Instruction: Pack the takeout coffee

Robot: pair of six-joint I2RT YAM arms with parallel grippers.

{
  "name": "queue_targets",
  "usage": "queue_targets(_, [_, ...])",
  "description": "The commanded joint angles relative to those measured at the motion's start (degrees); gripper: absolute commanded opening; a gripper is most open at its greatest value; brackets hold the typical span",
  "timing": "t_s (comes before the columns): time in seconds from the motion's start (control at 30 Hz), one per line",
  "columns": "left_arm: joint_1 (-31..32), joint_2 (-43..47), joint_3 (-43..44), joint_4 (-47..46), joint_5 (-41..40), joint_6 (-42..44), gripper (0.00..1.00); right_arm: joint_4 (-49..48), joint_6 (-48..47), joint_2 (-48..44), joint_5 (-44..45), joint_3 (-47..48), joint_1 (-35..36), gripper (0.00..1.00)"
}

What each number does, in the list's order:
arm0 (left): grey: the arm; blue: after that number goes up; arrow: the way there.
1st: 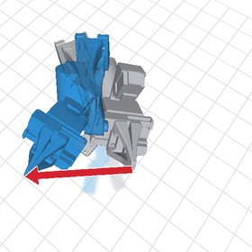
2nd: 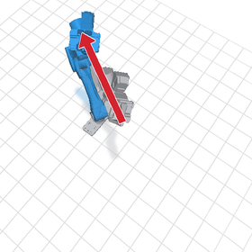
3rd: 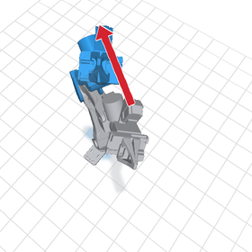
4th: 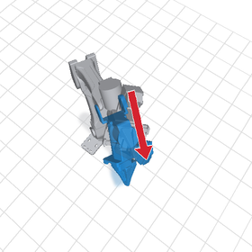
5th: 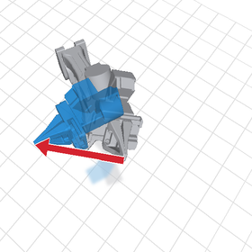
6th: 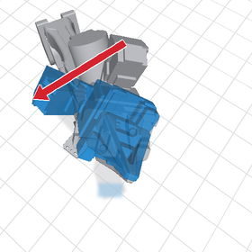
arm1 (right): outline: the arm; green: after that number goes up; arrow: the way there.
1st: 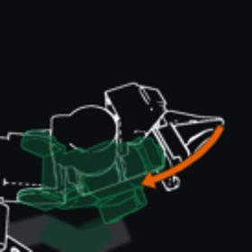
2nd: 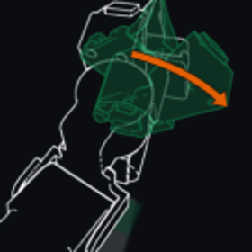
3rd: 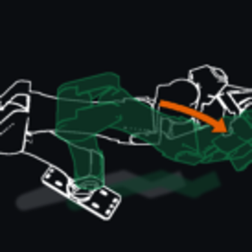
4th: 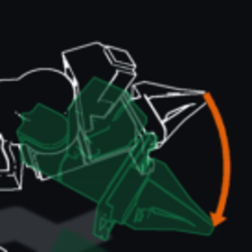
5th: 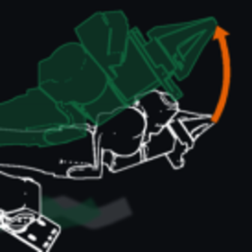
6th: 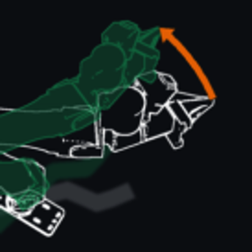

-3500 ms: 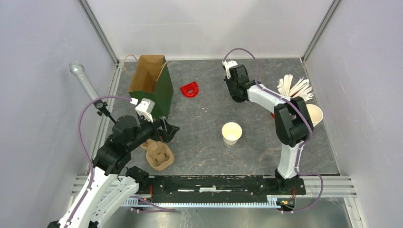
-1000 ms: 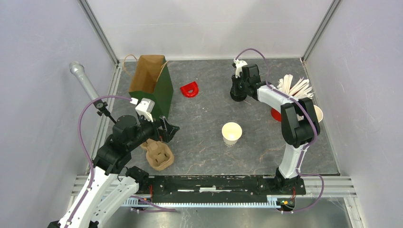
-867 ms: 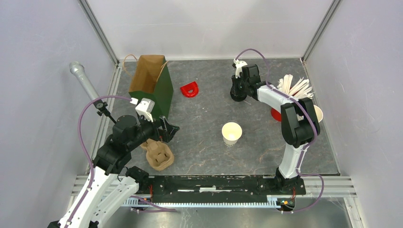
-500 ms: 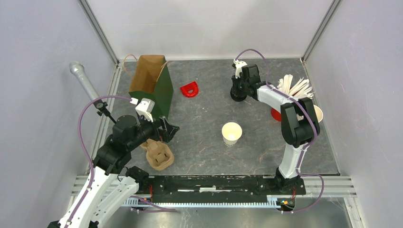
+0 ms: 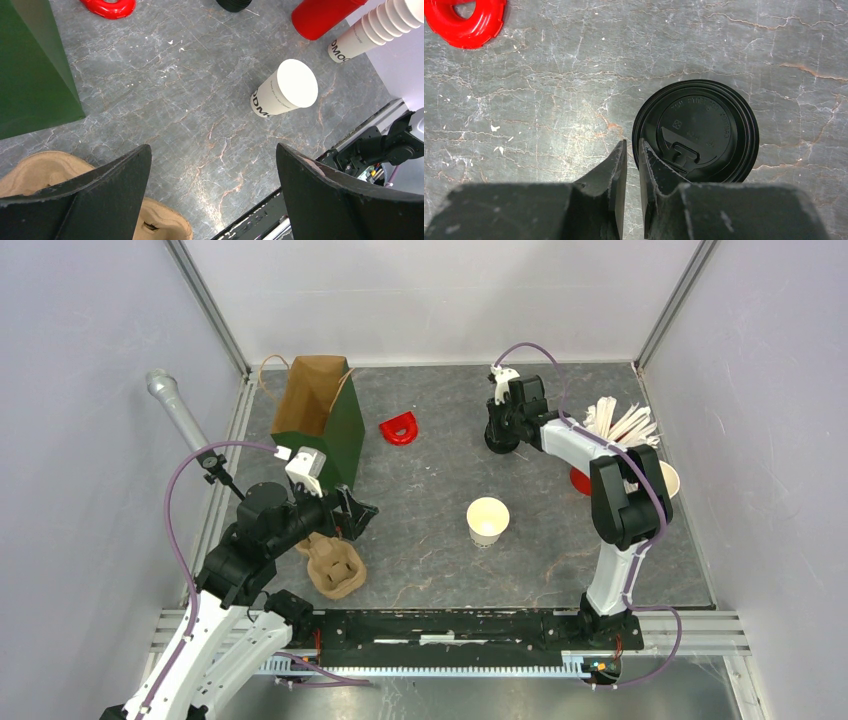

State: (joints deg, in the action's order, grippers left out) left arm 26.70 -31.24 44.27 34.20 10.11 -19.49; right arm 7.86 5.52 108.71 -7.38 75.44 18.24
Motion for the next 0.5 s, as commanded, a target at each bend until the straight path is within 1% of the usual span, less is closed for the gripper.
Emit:
queue_targets(0.0, [-0.30,-0.17,0.04,-1.23,1.33,-0.91,1.00,-0.72,-0.42,0.62,-0.44,2.83,-0.17,0.20])
queue_targets(0.47, [-0.35,-0.38,0.14,-1.24,1.65,-0.90,1.00,-0.46,-0.65,1.65,-0.34,3.32,-0.16,0.20])
